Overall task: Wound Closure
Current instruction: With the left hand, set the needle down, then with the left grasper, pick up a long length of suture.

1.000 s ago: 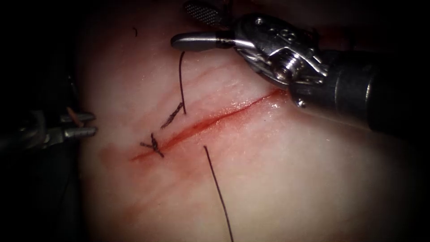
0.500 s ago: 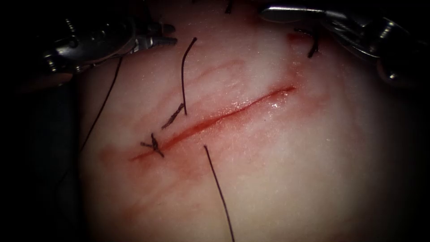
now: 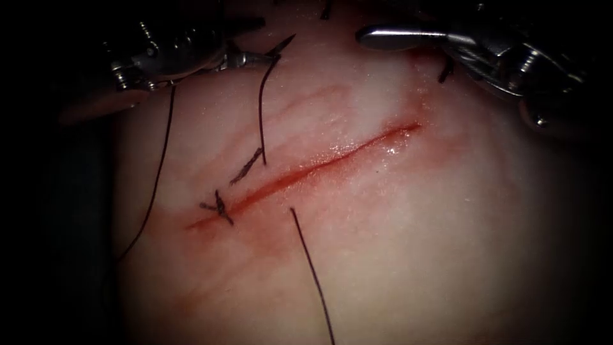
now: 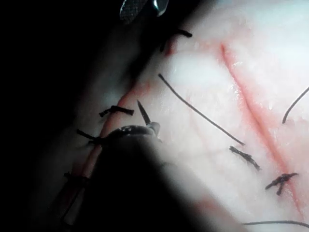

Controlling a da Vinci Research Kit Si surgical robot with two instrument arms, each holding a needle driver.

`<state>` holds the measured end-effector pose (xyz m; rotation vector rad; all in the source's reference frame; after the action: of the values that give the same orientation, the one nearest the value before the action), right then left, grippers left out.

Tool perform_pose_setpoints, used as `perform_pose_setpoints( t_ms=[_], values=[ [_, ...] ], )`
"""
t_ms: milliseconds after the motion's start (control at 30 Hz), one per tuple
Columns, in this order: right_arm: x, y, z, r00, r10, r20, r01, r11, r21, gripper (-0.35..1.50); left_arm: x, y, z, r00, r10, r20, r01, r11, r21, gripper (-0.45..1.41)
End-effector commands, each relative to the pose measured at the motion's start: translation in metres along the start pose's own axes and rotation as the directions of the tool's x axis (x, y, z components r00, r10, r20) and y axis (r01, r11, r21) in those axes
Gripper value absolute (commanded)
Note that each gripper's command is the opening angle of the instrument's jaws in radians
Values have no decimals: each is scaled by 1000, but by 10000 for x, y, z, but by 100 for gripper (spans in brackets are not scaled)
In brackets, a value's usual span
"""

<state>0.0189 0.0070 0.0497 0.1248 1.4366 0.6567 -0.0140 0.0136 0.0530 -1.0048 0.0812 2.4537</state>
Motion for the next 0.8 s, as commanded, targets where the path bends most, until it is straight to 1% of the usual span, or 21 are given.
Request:
perform_pose_setpoints(
  t_ms=[33,67,100,167,200,233,267,300,333,367,433,500,533,567,633,667,700,733,767,800],
  values=[
    [0,3,8,1000,3,-3,-3,1000,2,145,14,-10,-3,999,-17,-34,17,1000,11,79],
    [0,3,8,1000,3,-3,-3,1000,2,145,14,-10,-3,999,-17,-34,17,1000,11,79],
    [0,4,7,1000,3,-3,-3,1000,2,145,26,-20,-19,998,-5,-58,7,1000,30,79],
    [0,4,7,1000,3,-3,-3,1000,3,145,38,-33,-39,998,-4,-65,8,998,61,79],
    [0,4,7,1000,3,-3,-3,1000,3,145,45,-44,-57,998,5,-65,1,995,96,79],
    [0,4,7,1000,3,-3,-3,1000,3,145,45,-44,-57,998,5,-65,1,995,96,79],
    [-1,3,7,1000,8,0,-8,1000,3,145,49,-55,-76,999,26,-46,-19,990,139,79],
    [-1,3,7,1000,8,-1,-8,1000,6,145,49,-59,-83,998,44,-36,-38,989,140,79],
    [-1,3,7,1000,8,-1,-8,1000,6,145,49,-59,-83,998,44,-36,-38,989,140,79],
    [-1,3,7,1000,8,-1,-8,1000,6,145,49,-65,-97,997,75,-18,-71,987,144,79],
    [-1,3,7,1000,7,-1,-7,1000,9,145,47,-71,-115,997,78,11,-78,988,133,79],
    [-1,3,6,1000,7,-1,-7,1000,9,145,44,-66,-124,995,100,18,-101,986,134,79],
    [-1,3,6,1000,7,-2,-7,1000,13,145,42,-62,-127,992,128,24,-130,982,138,73],
    [-1,3,6,1000,7,-2,-7,1000,19,145,40,-54,-131,986,162,25,-164,977,136,70],
    [-2,3,5,1000,6,-1,-6,999,36,145,36,-37,-136,984,176,9,-175,977,121,65],
    [-2,3,4,1000,6,-2,-6,999,46,143,33,-23,-139,982,189,-7,-187,976,107,62],
    [-3,2,2,1000,3,3,-4,997,71,140,30,-2,-142,976,217,-30,-214,973,89,56],
    [-4,1,1,1000,3,2,-3,996,85,136,29,12,-144,974,221,-42,-217,973,81,54],
    [-4,-1,-1,1000,2,0,-2,995,96,125,29,23,-145,973,223,-52,-219,973,74,53],
    [-7,-4,-8,1000,28,2,-29,994,110,66,30,47,-149,965,252,-74,-248,967,59,46]
  ],
)
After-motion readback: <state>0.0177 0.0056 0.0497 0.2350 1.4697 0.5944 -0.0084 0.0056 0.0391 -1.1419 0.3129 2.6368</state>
